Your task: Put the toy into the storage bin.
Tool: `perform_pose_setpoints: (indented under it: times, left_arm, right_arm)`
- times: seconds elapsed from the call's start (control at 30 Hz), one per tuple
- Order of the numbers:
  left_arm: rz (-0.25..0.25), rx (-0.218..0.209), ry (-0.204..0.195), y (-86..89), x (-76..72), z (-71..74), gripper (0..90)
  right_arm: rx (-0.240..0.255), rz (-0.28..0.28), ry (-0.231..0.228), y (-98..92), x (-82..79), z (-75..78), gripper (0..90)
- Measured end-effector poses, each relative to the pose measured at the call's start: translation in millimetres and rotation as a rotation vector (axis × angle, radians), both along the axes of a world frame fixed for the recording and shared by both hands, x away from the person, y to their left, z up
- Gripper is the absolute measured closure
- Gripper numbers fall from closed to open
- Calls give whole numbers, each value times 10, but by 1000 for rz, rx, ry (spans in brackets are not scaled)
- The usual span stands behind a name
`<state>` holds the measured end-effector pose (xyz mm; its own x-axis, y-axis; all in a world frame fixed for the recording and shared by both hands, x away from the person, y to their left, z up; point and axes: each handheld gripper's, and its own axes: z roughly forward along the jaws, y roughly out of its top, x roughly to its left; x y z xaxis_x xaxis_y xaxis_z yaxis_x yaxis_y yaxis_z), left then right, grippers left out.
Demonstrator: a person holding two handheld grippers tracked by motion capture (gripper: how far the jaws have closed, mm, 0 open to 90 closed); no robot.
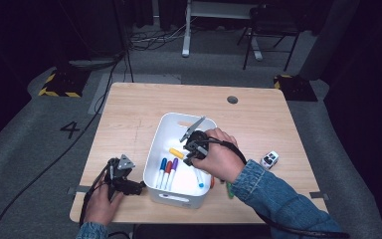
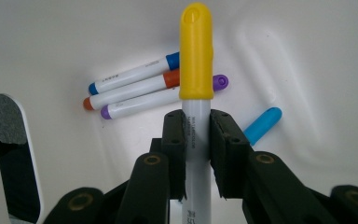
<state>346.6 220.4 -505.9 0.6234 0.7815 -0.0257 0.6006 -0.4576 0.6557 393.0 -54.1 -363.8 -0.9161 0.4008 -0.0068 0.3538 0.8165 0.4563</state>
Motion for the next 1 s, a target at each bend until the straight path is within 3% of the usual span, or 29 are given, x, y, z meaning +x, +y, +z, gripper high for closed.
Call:
perform_pose_setpoints:
  times: [0.3, 0.33, 0.63, 0.8, 1.0]
  left_arm:
    - [0, 0, 0, 0, 0, 0, 0]
    - [0, 0, 0, 0, 0, 0, 0]
    - [-1, 1, 1, 1, 0, 1, 0]
    - [-1, 0, 2, 1, 0, 1, 0]
    - [0, 0, 0, 0, 0, 0, 0]
  right_arm:
    - [-29, 27, -6, 37, -13, -82, 756]
    - [5, 30, -18, 33, -8, -82, 631]
    - [79, 31, -50, -65, -44, 77, 567]
    - [119, -9, -66, -241, -40, 242, 580]
    - [150, -98, -73, -502, 29, 387, 591]
